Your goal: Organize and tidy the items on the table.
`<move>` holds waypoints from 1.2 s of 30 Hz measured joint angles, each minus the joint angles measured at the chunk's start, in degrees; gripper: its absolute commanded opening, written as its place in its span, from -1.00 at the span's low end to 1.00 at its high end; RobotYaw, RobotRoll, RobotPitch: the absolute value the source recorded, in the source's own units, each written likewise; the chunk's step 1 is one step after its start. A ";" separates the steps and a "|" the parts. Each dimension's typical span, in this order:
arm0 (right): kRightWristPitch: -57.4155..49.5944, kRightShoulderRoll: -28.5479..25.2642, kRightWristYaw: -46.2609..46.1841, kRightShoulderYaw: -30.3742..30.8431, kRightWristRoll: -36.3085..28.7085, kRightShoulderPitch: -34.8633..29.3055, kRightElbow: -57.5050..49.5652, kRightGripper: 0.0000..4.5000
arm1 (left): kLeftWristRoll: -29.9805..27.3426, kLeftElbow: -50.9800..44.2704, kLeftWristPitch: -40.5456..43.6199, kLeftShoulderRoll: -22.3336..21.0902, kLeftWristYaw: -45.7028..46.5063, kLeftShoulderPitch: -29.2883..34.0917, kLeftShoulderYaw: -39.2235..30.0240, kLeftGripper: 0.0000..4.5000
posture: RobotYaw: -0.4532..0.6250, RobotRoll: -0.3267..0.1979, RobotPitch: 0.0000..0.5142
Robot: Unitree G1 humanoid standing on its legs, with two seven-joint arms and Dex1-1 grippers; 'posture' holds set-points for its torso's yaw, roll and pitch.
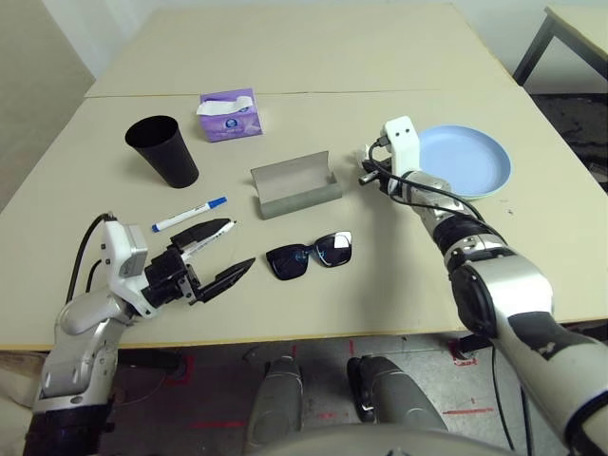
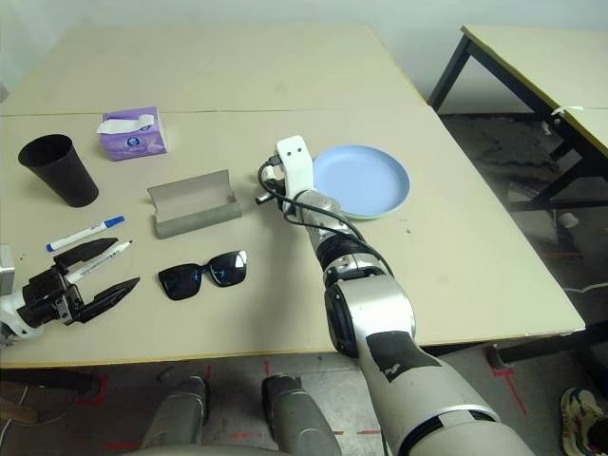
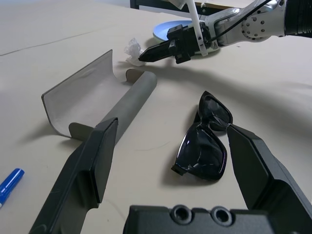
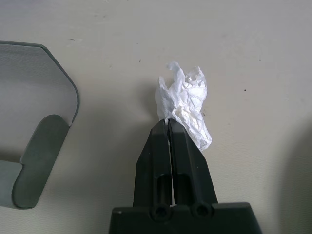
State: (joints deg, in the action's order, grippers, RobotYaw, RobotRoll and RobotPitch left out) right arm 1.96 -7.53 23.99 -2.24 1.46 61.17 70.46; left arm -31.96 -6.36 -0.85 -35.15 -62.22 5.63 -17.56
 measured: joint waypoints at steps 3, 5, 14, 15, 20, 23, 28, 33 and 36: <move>0.02 -0.01 0.18 -0.04 -0.16 0.00 -0.05 -0.97 | 0.04 0.30 -0.06 0.05 -0.29 0.01 0.17 1.00 | -0.03 0.25 -0.39; 0.02 -0.03 0.23 -0.21 -0.50 -0.01 -0.15 -0.97 | 0.07 0.57 -0.18 0.15 -0.36 0.02 0.48 1.00 | -0.03 0.25 -0.39; 0.02 -1.78 0.17 -2.27 -1.88 2.48 -0.60 -0.97 | 0.29 1.91 -0.20 0.46 -0.35 -1.25 1.51 1.00 | -0.07 0.25 -0.42; 0.02 -2.06 0.13 -2.64 -2.11 3.45 -0.84 -0.97 | 0.32 1.92 -0.19 0.47 -0.34 -1.43 1.80 1.00 | -0.07 0.25 -0.43; -0.19 -3.40 0.25 -3.77 -3.14 6.04 -3.85 -0.97 | 0.33 1.93 -0.17 0.49 -0.26 -2.16 2.46 1.00 | -0.08 0.25 -0.44; -1.24 -4.81 0.50 -3.84 -3.26 5.98 -5.48 -0.97 | 0.35 1.94 -0.15 0.49 -0.10 -2.50 2.68 1.00 | -0.09 0.25 -0.44; -4.66 -10.18 1.04 -3.55 -3.06 3.09 -11.99 -0.97 | 0.37 1.92 -0.02 0.54 0.37 -2.99 2.99 1.00 | -0.10 0.25 -0.43; -9.48 -16.48 0.58 -3.83 -2.98 -2.50 -16.57 -0.97 | 0.37 1.93 0.11 0.55 0.56 -3.05 3.17 1.00 | -0.11 0.25 -0.42; -13.42 -18.71 0.49 -4.12 -3.16 -5.62 -19.94 -0.97 | 0.36 1.96 0.26 0.53 0.58 -3.13 3.18 1.00 | -0.13 0.25 -0.44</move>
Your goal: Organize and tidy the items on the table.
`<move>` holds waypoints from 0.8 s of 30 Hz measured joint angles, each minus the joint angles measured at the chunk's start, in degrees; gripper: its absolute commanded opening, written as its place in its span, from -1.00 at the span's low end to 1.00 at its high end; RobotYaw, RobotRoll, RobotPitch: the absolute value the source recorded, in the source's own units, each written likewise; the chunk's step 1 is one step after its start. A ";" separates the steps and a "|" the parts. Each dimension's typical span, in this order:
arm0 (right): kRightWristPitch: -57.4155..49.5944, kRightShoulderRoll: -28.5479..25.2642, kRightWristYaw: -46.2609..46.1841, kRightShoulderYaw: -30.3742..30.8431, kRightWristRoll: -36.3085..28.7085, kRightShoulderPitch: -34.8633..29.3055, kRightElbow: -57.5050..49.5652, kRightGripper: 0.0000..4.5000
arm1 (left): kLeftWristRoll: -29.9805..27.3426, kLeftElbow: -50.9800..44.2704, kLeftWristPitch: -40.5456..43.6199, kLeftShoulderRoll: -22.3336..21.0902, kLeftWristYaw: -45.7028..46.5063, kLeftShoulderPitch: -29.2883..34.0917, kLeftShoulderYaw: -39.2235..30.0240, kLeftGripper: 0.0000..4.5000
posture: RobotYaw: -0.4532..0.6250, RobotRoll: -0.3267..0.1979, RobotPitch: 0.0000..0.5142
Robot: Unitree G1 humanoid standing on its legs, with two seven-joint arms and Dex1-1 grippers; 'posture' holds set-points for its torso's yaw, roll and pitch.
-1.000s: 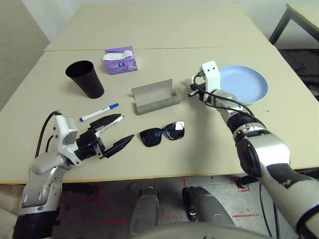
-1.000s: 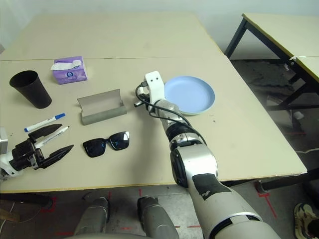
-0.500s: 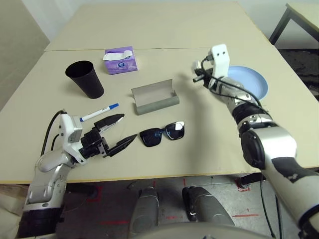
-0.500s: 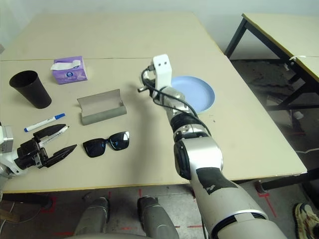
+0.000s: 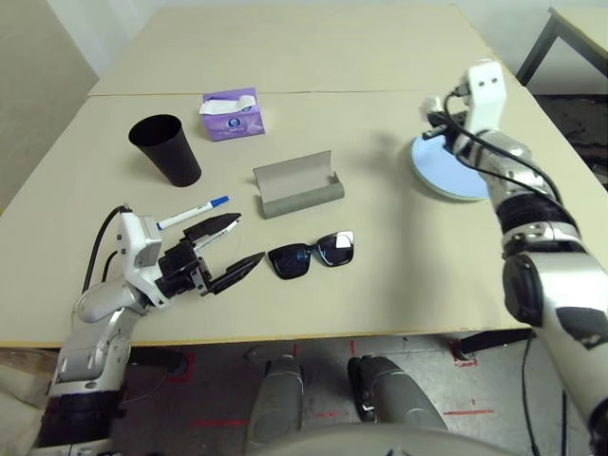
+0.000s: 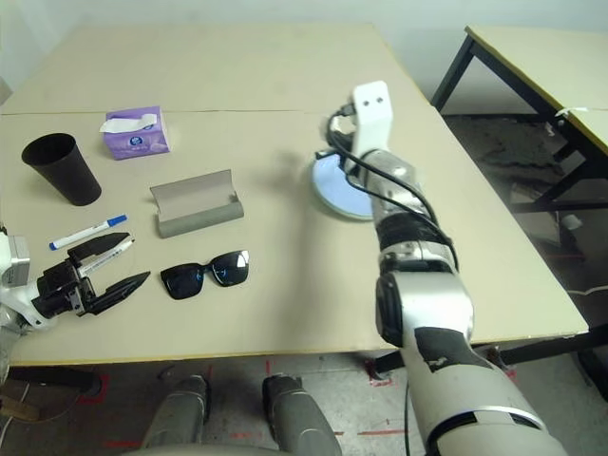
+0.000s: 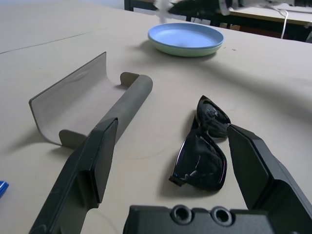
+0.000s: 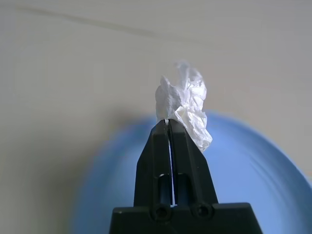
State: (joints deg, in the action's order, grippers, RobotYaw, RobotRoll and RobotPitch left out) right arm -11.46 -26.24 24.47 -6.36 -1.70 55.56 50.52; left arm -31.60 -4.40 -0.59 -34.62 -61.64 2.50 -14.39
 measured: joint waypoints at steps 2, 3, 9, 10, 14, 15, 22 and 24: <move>-3.50 -1.06 0.37 -0.12 -0.38 -2.47 -3.98 -0.97 | 0.00 0.07 0.05 -0.03 -0.01 -0.19 -0.01 1.00 | -0.14 0.25 -0.44; -5.38 -1.30 0.61 -0.18 -0.64 -3.62 -6.01 -0.97 | 0.00 0.26 0.07 -0.09 -0.03 -0.27 -0.02 1.00 | -0.14 0.25 -0.44; -16.07 -1.31 3.33 0.60 -2.05 -8.58 -17.75 -0.90 | 0.01 2.07 0.17 -0.29 -0.79 -1.79 0.02 1.00 | -0.18 0.25 -0.47; -17.25 -1.31 3.65 0.90 -2.16 -9.12 -19.18 -0.80 | 0.03 2.41 0.17 -0.29 -0.93 -2.07 0.03 1.00 | -0.18 0.25 -0.47; -20.93 -1.41 4.56 1.37 -2.42 -10.63 -24.00 -0.19 | 0.04 3.10 0.13 -0.37 -1.47 -2.90 0.05 1.00 | -0.17 0.25 -0.48; -22.01 -1.60 4.74 1.38 -2.58 -11.09 -25.54 -0.03 | 0.05 3.34 0.13 -0.42 -1.52 -3.04 0.04 1.00 | -0.17 0.25 -0.48; -30.62 -8.33 8.32 0.88 -4.63 -17.33 -39.91 0.99 | 0.01 4.23 0.11 -2.12 -2.47 -3.34 -0.57 1.00 | -0.21 0.25 -0.48; -33.32 -10.72 9.69 0.70 -5.68 -19.96 -45.23 0.99 | -0.03 4.64 0.11 -2.59 -2.88 -3.39 -0.66 1.00 | -0.22 0.25 -0.48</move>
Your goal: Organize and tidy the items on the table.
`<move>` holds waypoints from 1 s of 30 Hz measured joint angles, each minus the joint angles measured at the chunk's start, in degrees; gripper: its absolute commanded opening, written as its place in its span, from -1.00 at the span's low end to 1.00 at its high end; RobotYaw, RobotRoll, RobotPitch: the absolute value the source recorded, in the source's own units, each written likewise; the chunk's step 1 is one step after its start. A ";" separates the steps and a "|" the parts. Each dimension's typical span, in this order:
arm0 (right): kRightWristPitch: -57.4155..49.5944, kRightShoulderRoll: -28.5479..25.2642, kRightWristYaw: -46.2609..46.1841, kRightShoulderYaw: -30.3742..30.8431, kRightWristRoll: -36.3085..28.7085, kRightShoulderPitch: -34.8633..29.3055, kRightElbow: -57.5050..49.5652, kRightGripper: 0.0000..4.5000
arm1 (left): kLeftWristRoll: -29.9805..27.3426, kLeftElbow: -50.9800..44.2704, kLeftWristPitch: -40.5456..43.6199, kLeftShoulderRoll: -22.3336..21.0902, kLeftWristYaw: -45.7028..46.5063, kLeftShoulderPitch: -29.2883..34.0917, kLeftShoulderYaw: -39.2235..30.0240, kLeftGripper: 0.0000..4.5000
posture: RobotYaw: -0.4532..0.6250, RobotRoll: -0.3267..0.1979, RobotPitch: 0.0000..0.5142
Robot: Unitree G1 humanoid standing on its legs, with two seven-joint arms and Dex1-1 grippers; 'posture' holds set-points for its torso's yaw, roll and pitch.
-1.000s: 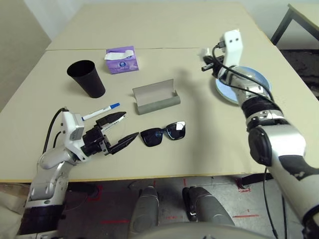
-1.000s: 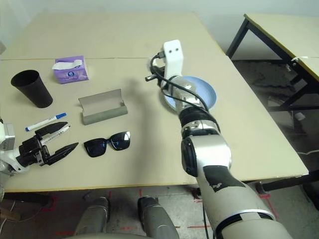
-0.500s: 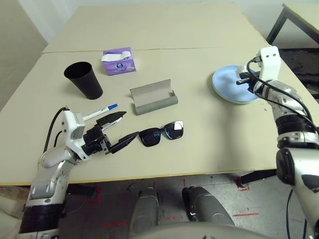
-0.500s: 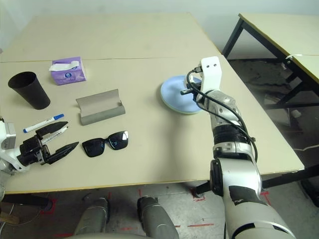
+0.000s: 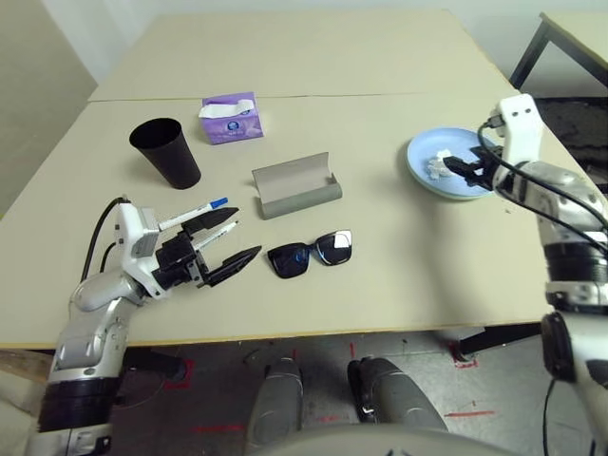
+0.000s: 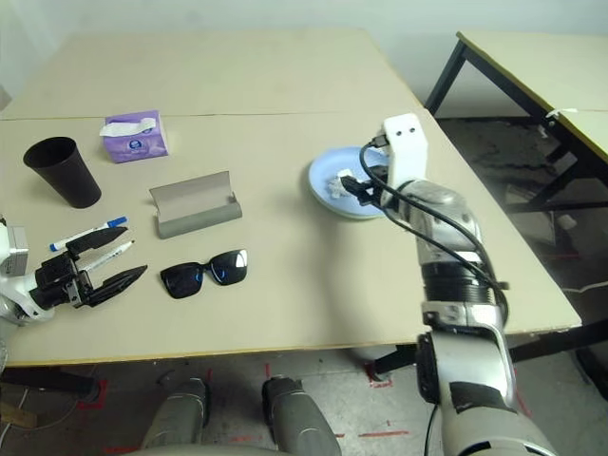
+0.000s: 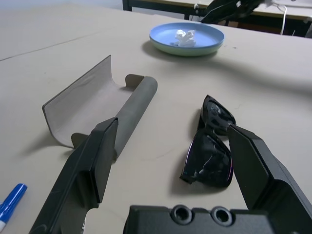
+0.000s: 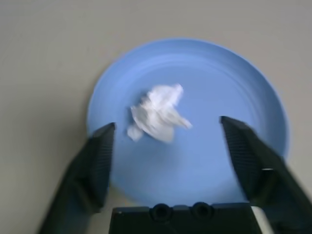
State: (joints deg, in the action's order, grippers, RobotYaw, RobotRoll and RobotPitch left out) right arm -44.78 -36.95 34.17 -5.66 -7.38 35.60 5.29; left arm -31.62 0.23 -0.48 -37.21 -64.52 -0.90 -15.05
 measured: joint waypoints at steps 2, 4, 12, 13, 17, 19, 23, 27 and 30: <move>-3.20 -2.10 1.25 -0.85 -1.76 -2.14 -5.20 0.99 | -0.03 0.47 0.01 -0.42 -0.58 -0.07 -0.19 1.00 | -0.22 0.25 -0.48; -8.32 -3.20 2.30 -2.63 -4.60 -3.53 -11.91 0.99 | -0.12 1.10 0.02 -1.43 -1.65 -0.15 -0.44 1.00 | -0.25 0.25 -0.47; -32.89 -3.99 6.10 1.99 -17.94 -2.44 -32.33 0.99 | -0.33 5.85 -0.30 -5.24 -9.83 -0.59 -0.64 1.00 | -0.25 0.25 -0.44; -35.46 -3.28 6.25 4.98 -19.45 0.05 -33.45 0.99 | -0.31 6.12 -0.32 -5.69 -10.94 -0.94 -0.51 1.00 | -0.25 0.25 -0.43; -35.57 -2.50 7.42 21.20 -19.64 13.60 -35.12 0.99 | -0.23 6.69 -0.34 -8.21 -14.38 -1.37 -0.38 1.00 | -0.25 0.25 -0.41; -31.58 -0.83 8.48 31.14 -16.82 21.70 -32.89 0.99 | -0.13 7.69 -0.37 -9.34 -15.61 -2.17 -0.42 1.00 | -0.24 0.25 -0.40; -28.72 6.04 11.42 41.58 -14.63 31.48 -24.54 0.99 | 0.05 10.32 -0.71 -9.90 -16.75 -2.97 -0.68 1.00 | -0.21 0.25 -0.40; -28.95 10.65 14.91 46.99 -14.54 37.28 -18.68 0.99 | 0.22 13.07 -2.38 -10.83 -18.49 -2.89 -0.97 1.00 | -0.17 0.25 -0.38; -28.89 13.56 15.96 52.63 -13.47 37.70 -14.62 0.99 | 0.30 16.25 -3.84 -12.83 -20.11 -2.10 -2.83 1.00 | -0.14 0.25 -0.37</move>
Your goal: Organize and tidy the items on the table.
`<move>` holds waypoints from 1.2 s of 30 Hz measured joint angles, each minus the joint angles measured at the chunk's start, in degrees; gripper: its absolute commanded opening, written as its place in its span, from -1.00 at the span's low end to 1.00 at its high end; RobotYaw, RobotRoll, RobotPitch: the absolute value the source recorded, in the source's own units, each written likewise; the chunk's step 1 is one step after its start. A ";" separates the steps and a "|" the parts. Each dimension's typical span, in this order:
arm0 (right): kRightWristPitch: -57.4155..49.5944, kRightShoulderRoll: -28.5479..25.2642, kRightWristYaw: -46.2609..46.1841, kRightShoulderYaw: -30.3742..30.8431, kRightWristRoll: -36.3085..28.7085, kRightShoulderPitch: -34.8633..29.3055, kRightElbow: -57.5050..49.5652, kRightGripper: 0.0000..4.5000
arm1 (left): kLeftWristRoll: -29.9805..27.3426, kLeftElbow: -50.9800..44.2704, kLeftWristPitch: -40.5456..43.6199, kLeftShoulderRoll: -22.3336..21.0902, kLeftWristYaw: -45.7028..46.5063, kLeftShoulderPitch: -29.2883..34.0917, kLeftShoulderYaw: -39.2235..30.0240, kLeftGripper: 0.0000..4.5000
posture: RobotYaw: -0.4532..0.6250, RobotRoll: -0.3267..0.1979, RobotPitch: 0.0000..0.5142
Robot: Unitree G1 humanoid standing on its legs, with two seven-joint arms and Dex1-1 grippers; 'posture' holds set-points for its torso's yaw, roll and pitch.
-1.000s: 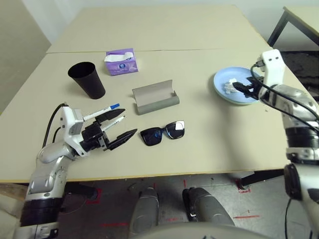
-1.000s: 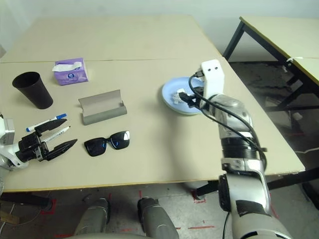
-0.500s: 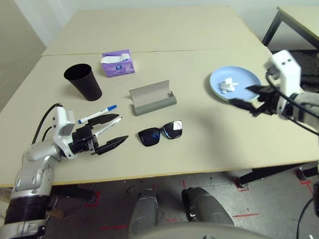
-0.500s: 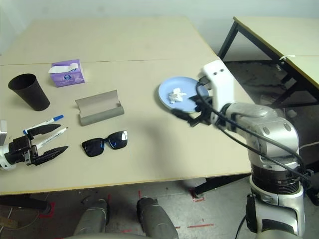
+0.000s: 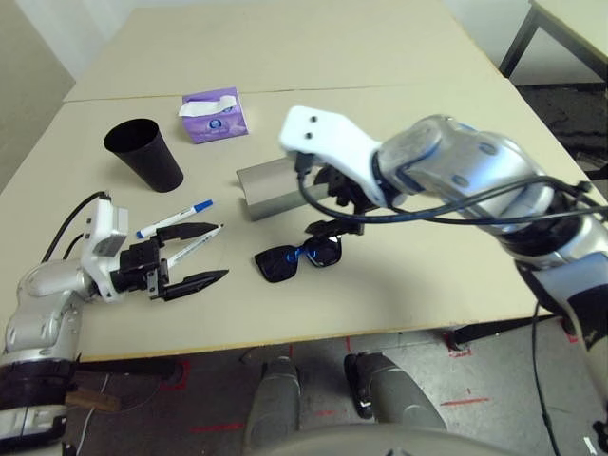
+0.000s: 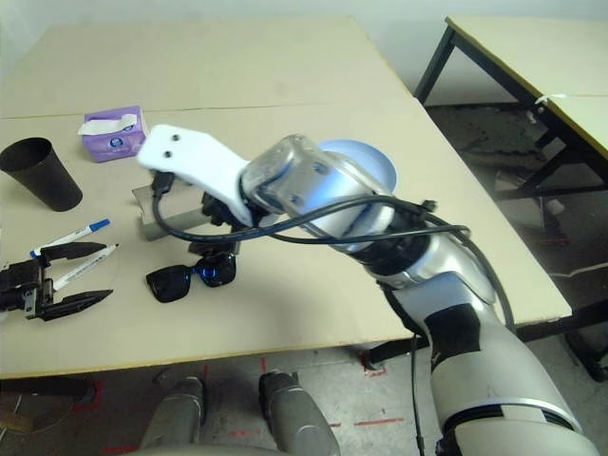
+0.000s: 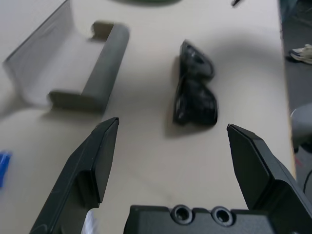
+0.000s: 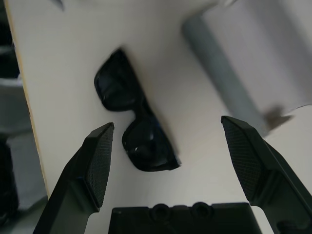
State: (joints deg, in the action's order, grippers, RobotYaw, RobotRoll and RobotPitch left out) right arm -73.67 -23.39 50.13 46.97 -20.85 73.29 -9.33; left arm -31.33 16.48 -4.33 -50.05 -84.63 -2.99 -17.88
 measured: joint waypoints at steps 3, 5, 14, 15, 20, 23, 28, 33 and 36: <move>0.69 2.82 0.69 4.31 1.24 0.01 2.79 0.99 | 0.01 1.59 -1.31 -0.80 -1.04 0.41 -1.32 1.00 | -0.13 0.25 -0.36; 0.77 4.21 1.29 6.00 1.55 0.01 3.65 0.99 | 0.03 1.94 -1.78 -0.81 -1.26 0.73 -1.42 1.00 | -0.12 0.25 -0.34; 6.36 9.09 1.63 10.64 6.98 0.01 9.12 0.99 | 0.19 2.31 -2.74 -0.39 -1.27 1.45 -1.46 1.00 | -0.14 0.25 -0.32; 7.37 9.68 1.66 10.80 7.78 0.01 9.94 0.99 | 0.22 2.38 -2.82 -0.26 -1.27 1.42 -1.44 1.00 | -0.14 0.25 -0.32; 11.79 10.57 2.75 12.07 11.94 0.04 13.93 0.99 | 0.38 2.88 -3.13 0.63 -1.40 1.14 -1.16 1.00 | -0.14 0.25 -0.31; 13.72 10.89 4.25 12.08 13.98 0.34 15.27 0.99 | 0.42 3.49 -3.55 0.99 -1.59 1.01 -1.10 1.00 | -0.13 0.25 -0.30; 15.27 11.05 6.71 12.18 16.77 0.48 16.73 0.99 | 0.45 4.04 -4.04 1.45 -1.69 1.15 -1.11 1.00 | -0.12 0.25 -0.29; 15.70 12.80 7.98 12.18 18.79 0.45 17.36 0.99 | 0.45 4.98 -4.63 1.45 -2.00 1.67 -1.15 1.00 | -0.12 0.25 -0.27; 15.78 14.05 8.38 12.18 19.47 0.07 17.83 0.99 | 0.45 5.30 -5.16 1.45 -2.04 1.87 -1.16 1.00 | -0.11 0.25 -0.27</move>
State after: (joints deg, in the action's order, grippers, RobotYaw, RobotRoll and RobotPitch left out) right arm -57.88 -9.34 58.51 59.15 -1.38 73.37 8.50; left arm -30.87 21.78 -9.49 -48.60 -86.68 -1.12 -19.03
